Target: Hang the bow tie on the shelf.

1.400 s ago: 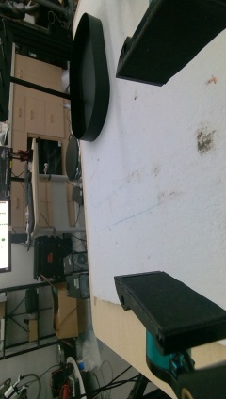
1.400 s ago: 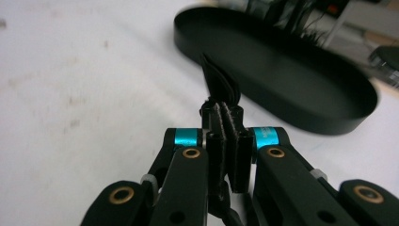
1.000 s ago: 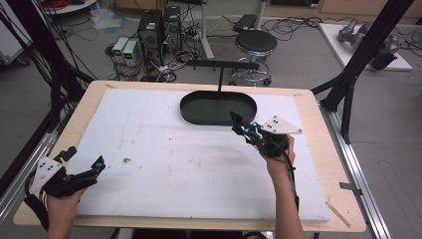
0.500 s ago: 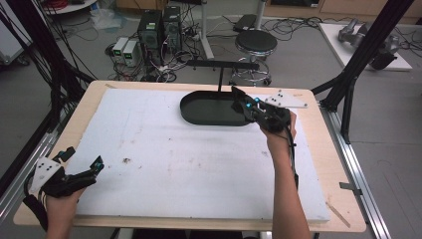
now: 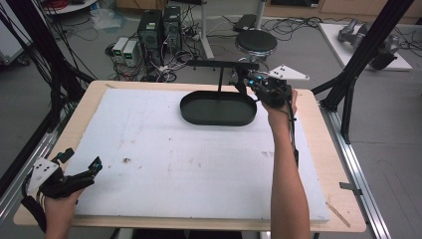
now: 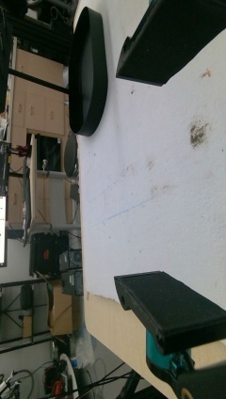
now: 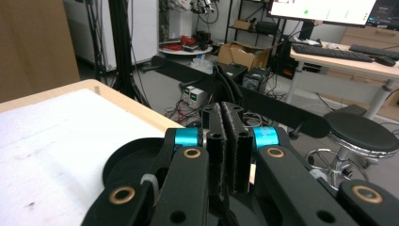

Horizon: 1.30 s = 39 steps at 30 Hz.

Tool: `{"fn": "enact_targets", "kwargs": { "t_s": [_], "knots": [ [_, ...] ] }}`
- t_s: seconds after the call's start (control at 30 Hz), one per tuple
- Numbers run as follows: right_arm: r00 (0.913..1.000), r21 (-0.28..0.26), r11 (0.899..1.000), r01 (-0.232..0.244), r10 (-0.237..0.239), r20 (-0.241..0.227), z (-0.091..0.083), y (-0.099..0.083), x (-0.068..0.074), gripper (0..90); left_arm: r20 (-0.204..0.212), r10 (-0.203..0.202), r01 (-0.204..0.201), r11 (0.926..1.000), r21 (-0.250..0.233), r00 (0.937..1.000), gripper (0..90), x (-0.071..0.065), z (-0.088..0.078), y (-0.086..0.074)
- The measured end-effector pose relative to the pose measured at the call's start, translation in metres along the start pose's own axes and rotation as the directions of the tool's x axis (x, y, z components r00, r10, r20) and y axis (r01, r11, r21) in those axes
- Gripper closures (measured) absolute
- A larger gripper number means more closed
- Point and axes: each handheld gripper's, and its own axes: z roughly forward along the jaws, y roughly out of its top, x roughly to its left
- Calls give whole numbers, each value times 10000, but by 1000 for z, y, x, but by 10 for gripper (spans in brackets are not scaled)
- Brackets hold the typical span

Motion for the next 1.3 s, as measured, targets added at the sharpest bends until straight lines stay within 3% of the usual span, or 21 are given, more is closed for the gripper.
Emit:
{"fn": "enact_targets", "kwargs": {
  "t_s": [0.17, 0.73, 0.8, 1.0, 1.03, 1.3],
  "knots": [
    [9999, 96, 9999, -137, 138, -33, 15, 2, -16, 883, 27, 12, -12, 10000, 63, 10000, 39, -1, 0, -1],
    [9980, 319, 9976, -616, 611, 189, 39, 0, -44, 883, 0, 45, -45, 9994, 343, 10000, 39, -2, 2, -5],
    [9979, 250, 9983, -536, 526, 374, 41, 1, -46, 883, -8, 47, -46, 9994, 333, 10000, 39, -1, 2, -5],
    [9920, 437, 9947, -934, 893, 889, 48, -8, -60, 883, -33, 24, -23, 9996, 291, 10000, 39, -1, 1, -5],
    [9879, 471, 9917, -1200, 1146, 1041, 49, -12, -64, 883, -33, 21, -20, 9995, 300, 10000, 39, -1, 1, -6],
    [9791, 690, 9893, -1282, 1151, 1679, 55, -19, -69, 879, 14, 18, -19, 9993, 385, 10000, 39, -3, 4, -7]
  ]
}}
